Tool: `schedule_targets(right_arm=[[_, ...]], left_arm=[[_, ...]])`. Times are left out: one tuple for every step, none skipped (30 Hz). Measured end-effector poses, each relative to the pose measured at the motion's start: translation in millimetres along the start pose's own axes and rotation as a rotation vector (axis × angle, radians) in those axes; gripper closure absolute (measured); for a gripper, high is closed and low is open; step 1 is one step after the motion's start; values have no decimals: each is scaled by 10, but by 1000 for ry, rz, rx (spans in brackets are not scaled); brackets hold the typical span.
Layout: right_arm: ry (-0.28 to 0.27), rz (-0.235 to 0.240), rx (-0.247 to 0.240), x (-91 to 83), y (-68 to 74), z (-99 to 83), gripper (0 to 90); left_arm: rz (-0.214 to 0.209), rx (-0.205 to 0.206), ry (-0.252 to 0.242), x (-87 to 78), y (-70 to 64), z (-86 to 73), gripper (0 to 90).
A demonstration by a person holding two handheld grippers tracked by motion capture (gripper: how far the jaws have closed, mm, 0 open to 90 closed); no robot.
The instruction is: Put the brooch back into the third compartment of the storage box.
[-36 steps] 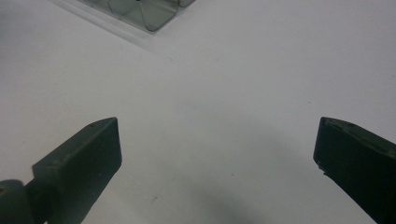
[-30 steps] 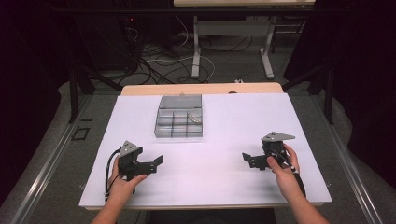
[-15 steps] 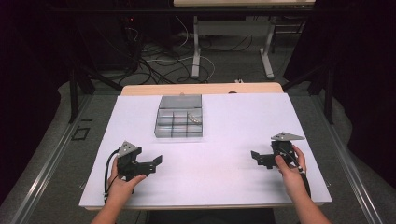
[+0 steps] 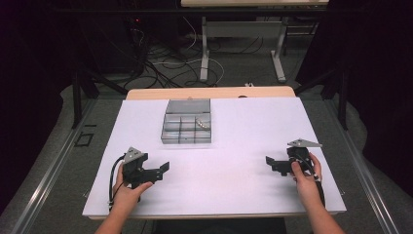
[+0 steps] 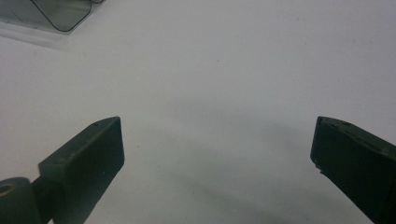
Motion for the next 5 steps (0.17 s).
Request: schedule_targets(right_arm=[[0, 0, 1, 4, 4, 1, 27], [-1, -1, 0, 5, 4, 2, 28], [-2, -2, 0, 5, 2, 4, 27], [-4, -2, 3, 6, 3, 7, 27], [-3, -2, 2, 6, 1, 7, 27]], left_arm=[[1, 0, 0, -1, 1, 1, 21], [0, 1, -3, 0, 2, 4, 21], [0, -1, -3, -4, 2, 4, 22], [0, -1, -5, -6, 2, 5, 21], [1, -3, -4, -9, 3, 4, 21]])
Point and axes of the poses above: each handheld gripper's, and its own axes: x roughly forward along the jaws, z roughly out of its top, y roughly to its left, the point moved 7 cm from there along x, roughly forward along the jaws, and after that the axes turned 14 degrees about -x, right-handed, at the moved point
